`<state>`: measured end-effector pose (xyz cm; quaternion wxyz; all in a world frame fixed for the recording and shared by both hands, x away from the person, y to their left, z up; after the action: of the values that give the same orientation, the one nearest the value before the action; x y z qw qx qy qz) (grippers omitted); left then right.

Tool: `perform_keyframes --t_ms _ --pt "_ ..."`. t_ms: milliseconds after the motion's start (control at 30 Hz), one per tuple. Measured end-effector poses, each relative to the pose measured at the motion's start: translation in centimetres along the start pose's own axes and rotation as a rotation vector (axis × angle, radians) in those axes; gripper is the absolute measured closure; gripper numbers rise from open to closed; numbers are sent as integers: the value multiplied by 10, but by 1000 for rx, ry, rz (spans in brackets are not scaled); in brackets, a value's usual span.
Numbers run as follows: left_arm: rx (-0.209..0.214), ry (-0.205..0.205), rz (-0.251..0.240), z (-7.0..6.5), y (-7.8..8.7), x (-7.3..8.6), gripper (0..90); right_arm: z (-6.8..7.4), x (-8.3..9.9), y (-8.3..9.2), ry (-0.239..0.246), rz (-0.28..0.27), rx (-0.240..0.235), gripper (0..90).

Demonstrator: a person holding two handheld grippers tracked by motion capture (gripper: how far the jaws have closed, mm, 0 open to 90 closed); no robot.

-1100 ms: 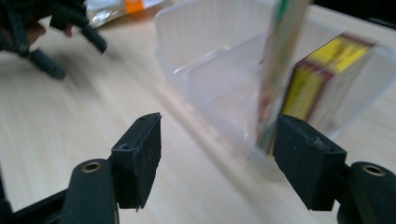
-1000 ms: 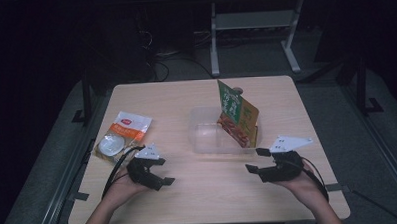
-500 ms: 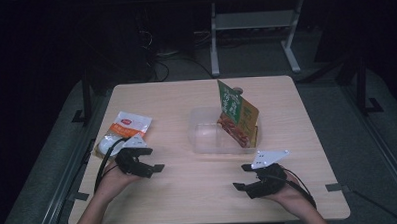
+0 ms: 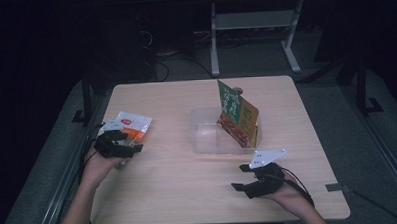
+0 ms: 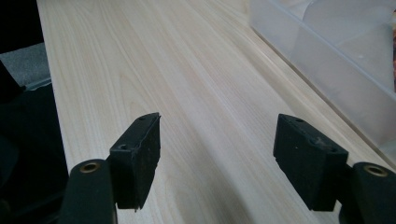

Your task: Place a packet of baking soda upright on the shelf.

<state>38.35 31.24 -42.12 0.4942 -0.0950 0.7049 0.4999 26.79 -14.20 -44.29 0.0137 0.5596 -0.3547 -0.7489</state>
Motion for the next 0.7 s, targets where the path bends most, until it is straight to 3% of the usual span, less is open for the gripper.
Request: perform_keyframes --t_ms 100,200,333,500,700 --pt "-56 24 1 23 2 1 191 -1 -1 -1 4 0 -3 315" --pt "-81 49 -4 33 2 3 191 -2 -1 -2 2 3 -4 315" --pt "-145 78 31 59 -1 12 190 -1 -2 -4 4 3 -8 316" --pt "-169 114 36 79 -4 18 187 -2 -2 -4 2 6 -7 316" --pt "-161 155 54 90 -12 26 182 -3 -1 -5 1 8 -9 317"
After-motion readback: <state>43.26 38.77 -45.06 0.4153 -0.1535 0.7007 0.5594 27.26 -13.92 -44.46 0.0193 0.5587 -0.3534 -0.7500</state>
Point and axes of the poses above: each handheld gripper's, and its own axes: y roughly backward along the jaws, x roughly out of its underside, z roughly to its left, the point moved 2 cm from there along -y, roughly forward along the jaws, and after that the axes turned 8 degrees about -z, right-handed, at the moved point
